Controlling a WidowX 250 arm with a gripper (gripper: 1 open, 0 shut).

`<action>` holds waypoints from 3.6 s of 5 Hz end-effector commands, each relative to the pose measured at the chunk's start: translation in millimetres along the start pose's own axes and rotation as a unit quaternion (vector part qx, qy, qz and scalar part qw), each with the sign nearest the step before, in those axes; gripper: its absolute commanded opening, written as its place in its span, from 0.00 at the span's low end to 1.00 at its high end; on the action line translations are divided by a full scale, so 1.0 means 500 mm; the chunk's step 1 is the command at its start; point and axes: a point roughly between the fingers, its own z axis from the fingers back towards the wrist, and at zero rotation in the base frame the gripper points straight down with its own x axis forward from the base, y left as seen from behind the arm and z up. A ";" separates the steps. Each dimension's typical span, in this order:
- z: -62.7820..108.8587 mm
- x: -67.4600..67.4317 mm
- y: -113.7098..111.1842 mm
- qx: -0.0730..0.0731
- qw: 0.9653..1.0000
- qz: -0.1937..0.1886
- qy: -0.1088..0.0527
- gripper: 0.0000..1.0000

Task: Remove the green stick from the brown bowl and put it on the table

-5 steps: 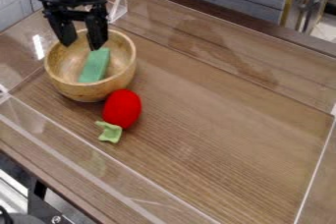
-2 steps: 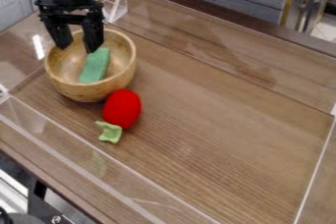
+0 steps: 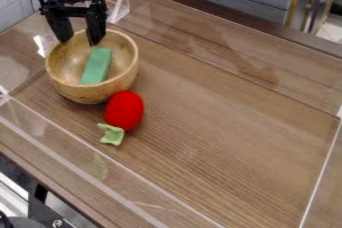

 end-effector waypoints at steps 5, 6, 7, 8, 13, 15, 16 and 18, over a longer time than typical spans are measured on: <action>-0.042 0.010 -0.039 0.018 0.997 0.071 -0.027 0.00; -0.055 -0.006 -0.055 0.016 0.995 0.097 -0.030 0.00; -0.037 -0.006 -0.044 0.017 0.998 0.058 -0.028 0.00; -0.018 -0.004 -0.033 0.017 0.999 0.024 -0.026 0.00; -0.015 -0.015 -0.077 0.002 0.997 0.059 -0.052 0.00; 0.027 -0.039 -0.092 -0.016 0.995 0.060 -0.074 0.00; 0.033 -0.025 -0.117 -0.019 0.996 0.046 -0.078 0.00; 0.035 -0.027 -0.216 -0.033 0.996 0.000 -0.084 0.00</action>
